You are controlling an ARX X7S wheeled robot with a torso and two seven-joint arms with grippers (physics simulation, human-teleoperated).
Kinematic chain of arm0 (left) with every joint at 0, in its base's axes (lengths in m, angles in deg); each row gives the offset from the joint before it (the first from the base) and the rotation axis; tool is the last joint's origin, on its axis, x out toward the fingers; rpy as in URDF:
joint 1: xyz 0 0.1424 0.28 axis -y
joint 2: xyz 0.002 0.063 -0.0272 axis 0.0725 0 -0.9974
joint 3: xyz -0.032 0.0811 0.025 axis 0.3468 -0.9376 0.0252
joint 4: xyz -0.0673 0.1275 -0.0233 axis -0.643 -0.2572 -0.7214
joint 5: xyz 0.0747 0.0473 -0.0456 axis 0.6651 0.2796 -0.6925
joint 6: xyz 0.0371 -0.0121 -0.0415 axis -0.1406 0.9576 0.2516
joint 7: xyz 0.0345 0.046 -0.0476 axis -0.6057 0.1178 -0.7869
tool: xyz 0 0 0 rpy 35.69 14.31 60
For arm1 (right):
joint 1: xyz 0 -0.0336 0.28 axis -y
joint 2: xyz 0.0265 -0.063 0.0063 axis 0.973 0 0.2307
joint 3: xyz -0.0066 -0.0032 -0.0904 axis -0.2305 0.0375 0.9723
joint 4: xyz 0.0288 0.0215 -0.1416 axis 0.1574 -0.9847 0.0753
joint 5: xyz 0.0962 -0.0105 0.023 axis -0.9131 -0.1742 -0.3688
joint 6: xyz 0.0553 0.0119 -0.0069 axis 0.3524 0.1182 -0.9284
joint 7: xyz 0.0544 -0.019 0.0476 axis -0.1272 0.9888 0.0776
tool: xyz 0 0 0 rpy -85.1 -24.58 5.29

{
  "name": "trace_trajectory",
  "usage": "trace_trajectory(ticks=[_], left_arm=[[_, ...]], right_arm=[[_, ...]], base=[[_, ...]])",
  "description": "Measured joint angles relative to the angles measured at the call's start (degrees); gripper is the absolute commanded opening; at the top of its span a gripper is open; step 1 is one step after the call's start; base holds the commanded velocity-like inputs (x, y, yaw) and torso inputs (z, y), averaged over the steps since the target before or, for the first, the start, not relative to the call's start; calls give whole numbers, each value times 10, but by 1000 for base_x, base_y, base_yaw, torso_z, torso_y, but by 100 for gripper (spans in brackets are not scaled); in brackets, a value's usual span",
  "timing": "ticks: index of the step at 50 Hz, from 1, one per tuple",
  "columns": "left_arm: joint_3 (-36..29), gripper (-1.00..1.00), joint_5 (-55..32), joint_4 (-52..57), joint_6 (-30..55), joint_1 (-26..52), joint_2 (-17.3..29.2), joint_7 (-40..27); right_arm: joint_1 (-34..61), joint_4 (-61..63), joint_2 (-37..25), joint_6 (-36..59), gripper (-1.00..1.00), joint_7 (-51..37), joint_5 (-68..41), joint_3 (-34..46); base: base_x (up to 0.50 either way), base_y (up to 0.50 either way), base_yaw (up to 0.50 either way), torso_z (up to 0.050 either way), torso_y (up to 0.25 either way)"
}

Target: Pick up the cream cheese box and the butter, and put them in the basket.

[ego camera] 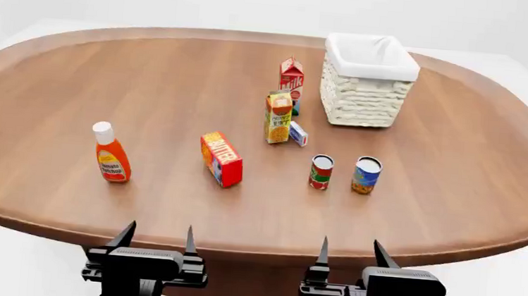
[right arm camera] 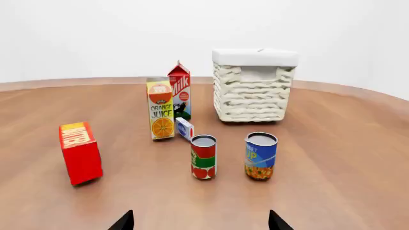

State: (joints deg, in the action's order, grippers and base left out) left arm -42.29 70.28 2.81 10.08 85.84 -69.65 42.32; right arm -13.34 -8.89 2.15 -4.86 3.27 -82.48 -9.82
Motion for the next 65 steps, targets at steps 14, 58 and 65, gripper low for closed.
trace_trajectory(ticks=[14, 58, 65], left_arm=[[-19, 100, -16, -8, -6, 3, 16, -18], [-28, 100, -45, 87, 18, -5, 54, -64], [29, 100, -33, 225, 10, -20, 75, -108]], right_arm=[[1, -5, -16, 0, 100, -21, -13, 22], [11, 64, -46, 23, 100, -74, -59, 25], [27, 167, -56, -4, 100, -103, -90, -27]], base=[[0, 0, 0, 0, 0], [0, 0, 0, 0, 0], [0, 0, 0, 0, 0]])
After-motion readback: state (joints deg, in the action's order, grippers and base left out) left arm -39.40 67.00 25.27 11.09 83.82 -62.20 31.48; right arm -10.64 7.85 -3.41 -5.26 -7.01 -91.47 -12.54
